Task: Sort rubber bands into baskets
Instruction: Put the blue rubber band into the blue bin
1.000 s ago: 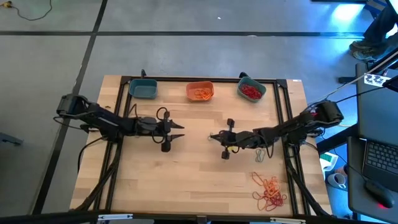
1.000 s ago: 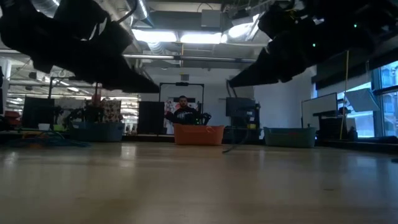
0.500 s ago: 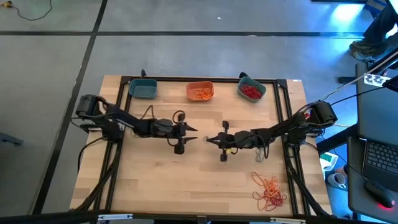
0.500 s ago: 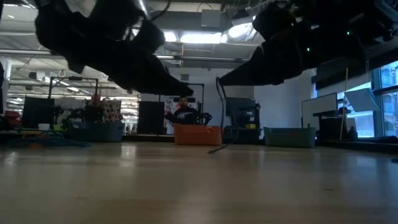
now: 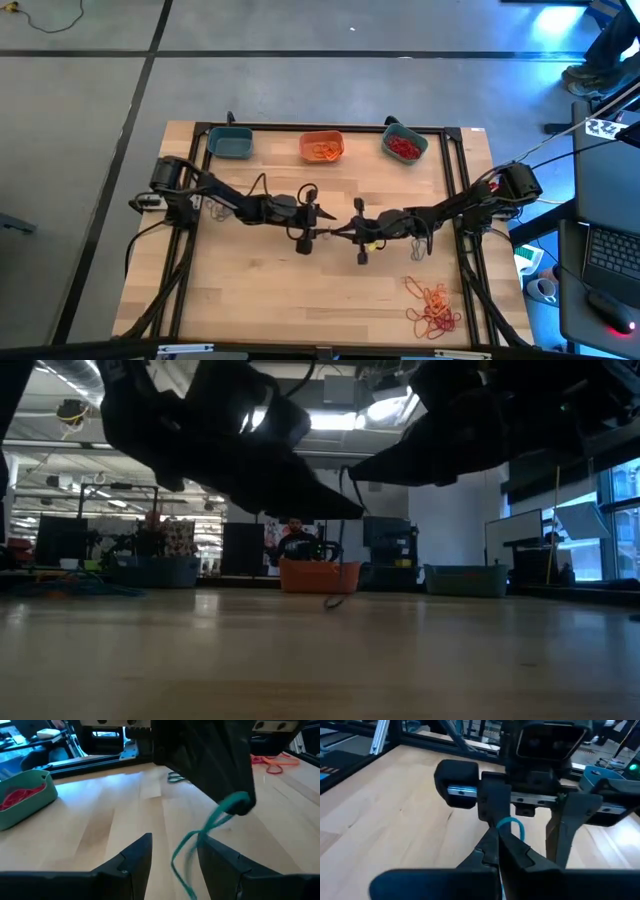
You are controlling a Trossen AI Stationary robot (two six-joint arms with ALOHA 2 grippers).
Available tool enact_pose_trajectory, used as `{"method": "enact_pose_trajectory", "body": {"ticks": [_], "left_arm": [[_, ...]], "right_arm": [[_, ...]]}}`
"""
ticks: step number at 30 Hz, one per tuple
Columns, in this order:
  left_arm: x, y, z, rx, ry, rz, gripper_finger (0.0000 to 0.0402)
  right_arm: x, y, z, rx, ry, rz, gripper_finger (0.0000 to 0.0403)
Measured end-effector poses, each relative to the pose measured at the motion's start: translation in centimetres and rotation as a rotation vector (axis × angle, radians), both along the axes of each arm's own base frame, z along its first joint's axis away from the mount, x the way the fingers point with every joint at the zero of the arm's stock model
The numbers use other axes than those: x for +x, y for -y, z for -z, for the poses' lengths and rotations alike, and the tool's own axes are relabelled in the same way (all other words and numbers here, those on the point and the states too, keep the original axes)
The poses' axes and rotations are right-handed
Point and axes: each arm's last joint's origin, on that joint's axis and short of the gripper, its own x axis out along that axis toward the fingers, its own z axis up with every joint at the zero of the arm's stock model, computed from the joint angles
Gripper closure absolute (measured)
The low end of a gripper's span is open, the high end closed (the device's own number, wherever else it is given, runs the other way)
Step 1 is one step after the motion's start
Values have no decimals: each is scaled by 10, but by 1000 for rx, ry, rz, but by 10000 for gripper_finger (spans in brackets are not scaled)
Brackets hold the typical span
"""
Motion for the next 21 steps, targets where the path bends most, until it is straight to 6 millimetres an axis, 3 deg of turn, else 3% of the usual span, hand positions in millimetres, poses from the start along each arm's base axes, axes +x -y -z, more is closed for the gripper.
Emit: {"method": "enact_pose_trajectory", "body": {"ticks": [7, 14, 21], "left_arm": [[5, 9, -5, -4, 22, 142, 260], [4, 10, -2, 21, -1, 154, 352], [2, 12, 2, 23, -36, 166, 391]], "right_arm": [[2, 0, 9, -18, -26, 33, 400], [12, 0, 12, 42, -36, 57, 398], [16, -1, 10, 65, -32, 58, 325]]}}
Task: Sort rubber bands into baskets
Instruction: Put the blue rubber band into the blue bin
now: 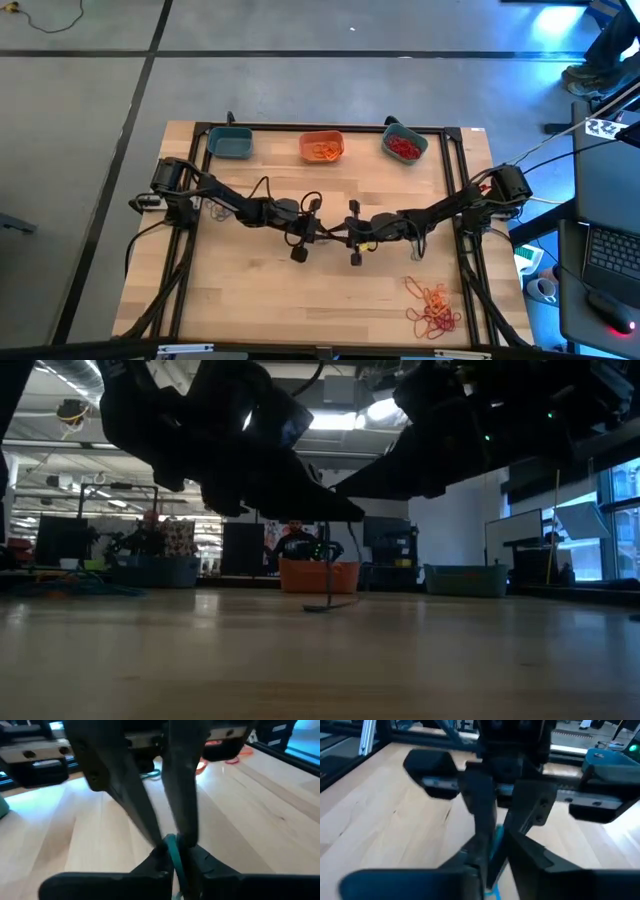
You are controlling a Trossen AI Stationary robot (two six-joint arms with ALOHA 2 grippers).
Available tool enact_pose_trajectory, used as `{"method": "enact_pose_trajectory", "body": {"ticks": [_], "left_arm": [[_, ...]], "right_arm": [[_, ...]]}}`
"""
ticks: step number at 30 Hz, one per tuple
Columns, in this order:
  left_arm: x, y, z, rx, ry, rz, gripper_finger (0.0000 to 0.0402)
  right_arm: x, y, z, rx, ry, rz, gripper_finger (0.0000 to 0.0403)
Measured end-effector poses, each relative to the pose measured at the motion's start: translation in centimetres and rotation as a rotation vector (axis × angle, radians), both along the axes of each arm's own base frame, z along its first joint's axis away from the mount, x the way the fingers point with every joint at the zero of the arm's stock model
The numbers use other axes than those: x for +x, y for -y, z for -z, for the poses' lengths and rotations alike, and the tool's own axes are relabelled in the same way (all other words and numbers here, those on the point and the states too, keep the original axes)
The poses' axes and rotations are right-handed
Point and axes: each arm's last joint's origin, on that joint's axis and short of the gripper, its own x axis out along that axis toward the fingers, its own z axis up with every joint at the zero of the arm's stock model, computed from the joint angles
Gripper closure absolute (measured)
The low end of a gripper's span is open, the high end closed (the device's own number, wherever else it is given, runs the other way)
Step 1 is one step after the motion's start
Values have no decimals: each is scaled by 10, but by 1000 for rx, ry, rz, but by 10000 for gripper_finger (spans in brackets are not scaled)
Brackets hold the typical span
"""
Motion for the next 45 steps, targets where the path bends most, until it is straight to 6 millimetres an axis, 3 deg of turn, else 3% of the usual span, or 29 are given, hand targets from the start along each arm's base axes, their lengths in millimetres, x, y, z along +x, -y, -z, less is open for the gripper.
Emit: {"method": "enact_pose_trajectory", "body": {"ticks": [7, 11, 14, 20, 26, 35, 45], "left_arm": [[-4, -1, -9, 20, -24, -48, 399], [-12, -4, -21, 68, -76, -104, 399], [-19, -6, -31, 94, -100, -152, 399], [-48, -11, -52, 152, -128, -274, 400], [-83, -22, -79, 218, -110, -465, 398], [-130, -62, -96, 362, -147, -875, 394], [-162, -124, -104, 385, -195, -1287, 395]], "right_arm": [[0, 0, 0, -11, -5, 0, 272], [-7, -2, -3, -89, -67, 15, 263], [-17, -3, -16, -117, -96, 64, 262], [-27, 0, -24, -103, -145, 157, 262], [-23, 7, -4, -121, -220, 209, 262], [-14, 29, 15, -87, -264, 306, 262], [-12, 42, 24, -46, -296, 354, 262]]}}
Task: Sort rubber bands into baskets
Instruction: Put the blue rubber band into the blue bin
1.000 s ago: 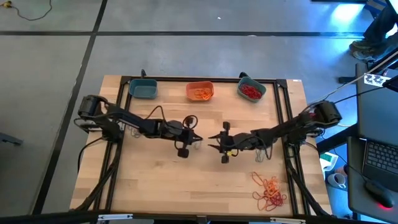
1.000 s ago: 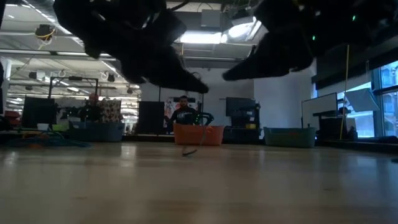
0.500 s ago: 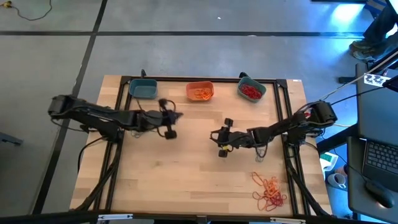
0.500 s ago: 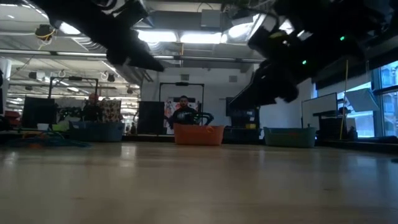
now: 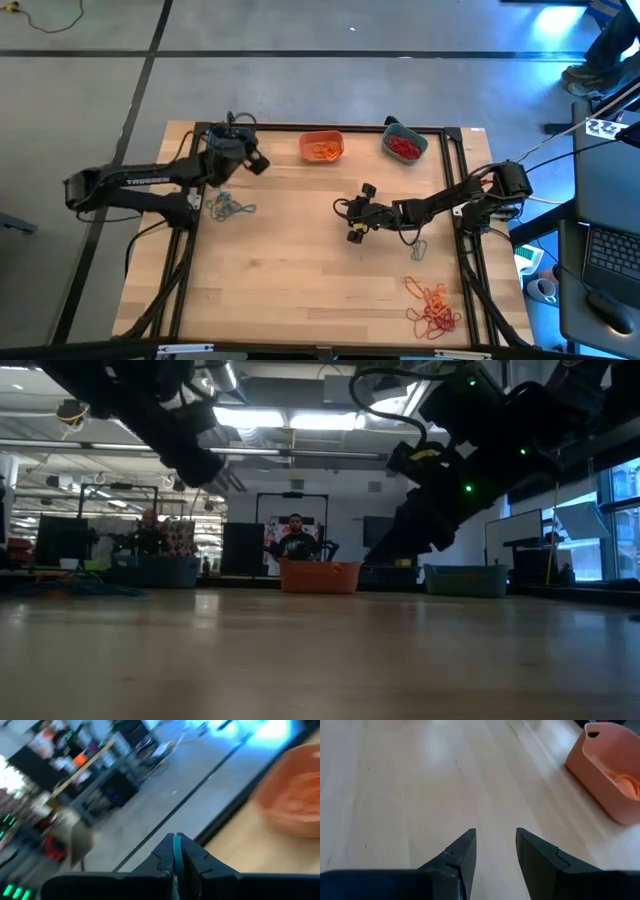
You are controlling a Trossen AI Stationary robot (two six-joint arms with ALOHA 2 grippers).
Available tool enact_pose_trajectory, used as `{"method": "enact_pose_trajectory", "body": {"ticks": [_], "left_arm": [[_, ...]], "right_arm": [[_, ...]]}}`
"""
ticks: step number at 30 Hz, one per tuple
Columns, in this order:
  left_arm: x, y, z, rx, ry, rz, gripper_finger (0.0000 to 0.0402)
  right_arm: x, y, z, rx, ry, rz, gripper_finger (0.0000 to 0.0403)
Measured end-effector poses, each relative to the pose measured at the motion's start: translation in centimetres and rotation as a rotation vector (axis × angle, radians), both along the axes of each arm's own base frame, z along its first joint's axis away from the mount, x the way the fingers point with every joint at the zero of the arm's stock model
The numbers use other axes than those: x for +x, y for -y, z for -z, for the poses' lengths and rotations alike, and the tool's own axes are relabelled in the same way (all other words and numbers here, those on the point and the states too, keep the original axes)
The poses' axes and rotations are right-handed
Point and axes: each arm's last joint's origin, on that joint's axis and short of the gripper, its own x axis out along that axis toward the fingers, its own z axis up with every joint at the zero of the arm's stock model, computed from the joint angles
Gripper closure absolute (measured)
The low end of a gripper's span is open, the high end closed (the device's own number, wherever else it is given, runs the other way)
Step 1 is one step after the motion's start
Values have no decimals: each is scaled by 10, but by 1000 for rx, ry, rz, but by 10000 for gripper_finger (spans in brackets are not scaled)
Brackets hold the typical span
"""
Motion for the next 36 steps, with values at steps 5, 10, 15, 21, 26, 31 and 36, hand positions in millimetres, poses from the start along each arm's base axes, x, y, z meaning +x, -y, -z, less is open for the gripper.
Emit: {"method": "enact_pose_trajectory", "body": {"ticks": [5, 10, 15, 21, 26, 31, 36], "left_arm": [[-16, -26, 2, -10, 6, -157, 388], [-30, -43, 2, -17, 33, -268, 391], [-37, -53, 6, -53, 49, -296, 368], [-41, -58, 20, -184, 36, -266, 294], [-40, -51, 27, -260, 13, -256, 252], [-31, -36, 27, -359, 41, -103, 243], [-19, -12, 32, -590, 74, 192, 243]], "right_arm": [[0, 0, 1, 11, -5, -2, 262], [0, 0, 0, 12, 2, -2, 262], [0, 0, 0, 13, 6, -2, 262], [0, 0, 0, 12, 5, -1, 262], [0, 0, 0, 12, 5, -2, 262], [0, 0, 0, 12, 5, -2, 262], [0, 0, 0, 14, 6, -1, 262]]}}
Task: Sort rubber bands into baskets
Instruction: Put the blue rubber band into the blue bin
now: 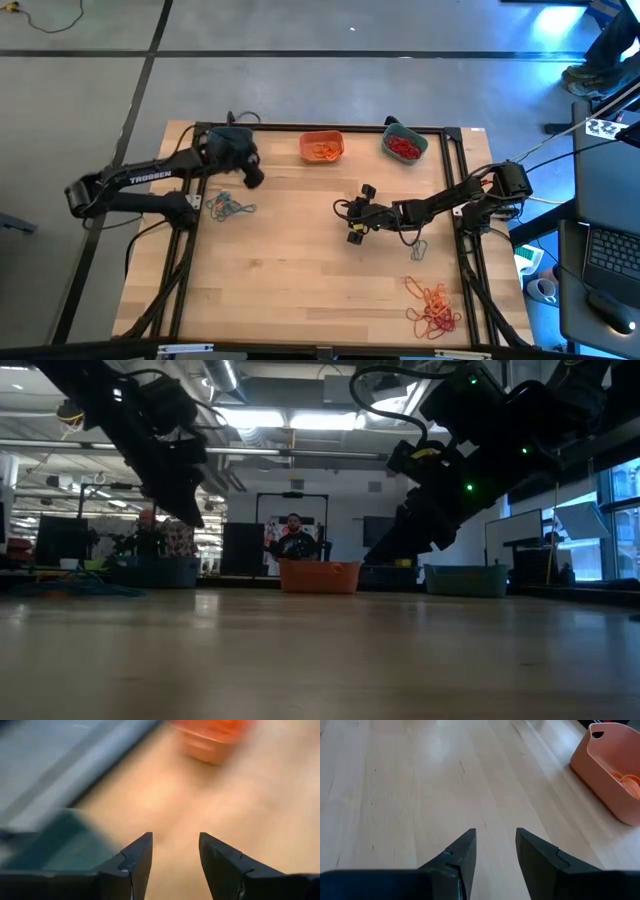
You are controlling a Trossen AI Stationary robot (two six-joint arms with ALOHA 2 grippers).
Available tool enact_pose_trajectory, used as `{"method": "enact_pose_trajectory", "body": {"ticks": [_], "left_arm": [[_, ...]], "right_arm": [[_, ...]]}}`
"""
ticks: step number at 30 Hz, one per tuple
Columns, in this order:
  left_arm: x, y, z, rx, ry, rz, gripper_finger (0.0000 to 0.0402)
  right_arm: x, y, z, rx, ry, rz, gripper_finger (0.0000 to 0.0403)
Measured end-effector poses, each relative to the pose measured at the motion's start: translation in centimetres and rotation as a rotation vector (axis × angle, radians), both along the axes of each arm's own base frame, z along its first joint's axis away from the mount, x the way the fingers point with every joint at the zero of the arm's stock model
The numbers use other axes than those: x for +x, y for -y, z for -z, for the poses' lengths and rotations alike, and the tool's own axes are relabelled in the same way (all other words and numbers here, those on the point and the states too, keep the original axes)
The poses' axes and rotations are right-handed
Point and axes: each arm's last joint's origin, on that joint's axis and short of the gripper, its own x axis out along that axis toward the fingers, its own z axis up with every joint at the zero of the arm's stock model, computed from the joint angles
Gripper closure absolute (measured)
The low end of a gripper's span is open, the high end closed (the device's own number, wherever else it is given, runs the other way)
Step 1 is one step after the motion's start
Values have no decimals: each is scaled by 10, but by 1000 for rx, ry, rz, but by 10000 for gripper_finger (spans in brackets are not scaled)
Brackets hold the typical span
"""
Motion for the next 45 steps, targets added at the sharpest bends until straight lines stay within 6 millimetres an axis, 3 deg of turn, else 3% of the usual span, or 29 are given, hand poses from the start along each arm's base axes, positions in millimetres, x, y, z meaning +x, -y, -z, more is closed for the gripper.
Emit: {"method": "enact_pose_trajectory", "body": {"ticks": [6, 12, 15, 22, 34, 45], "left_arm": [[10, 34, 16, -197, 23, 254, 243], [7, 52, 32, -271, -23, 277, 243], [4, 55, 36, -306, -68, 231, 243], [2, 52, 41, -206, -161, 130, 243], [12, 61, 66, -325, -291, 188, 243], [13, 61, 68, -343, -295, 214, 243]], "right_arm": [[0, 0, 0, 1, -1, 1, 262], [1, 3, -1, -16, 5, -4, 262], [2, 1, -2, 6, 14, -37, 262], [2, -2, -1, 80, 19, -101, 262], [2, -2, -1, 79, 17, -100, 262], [2, -2, -1, 79, 16, -98, 262]]}}
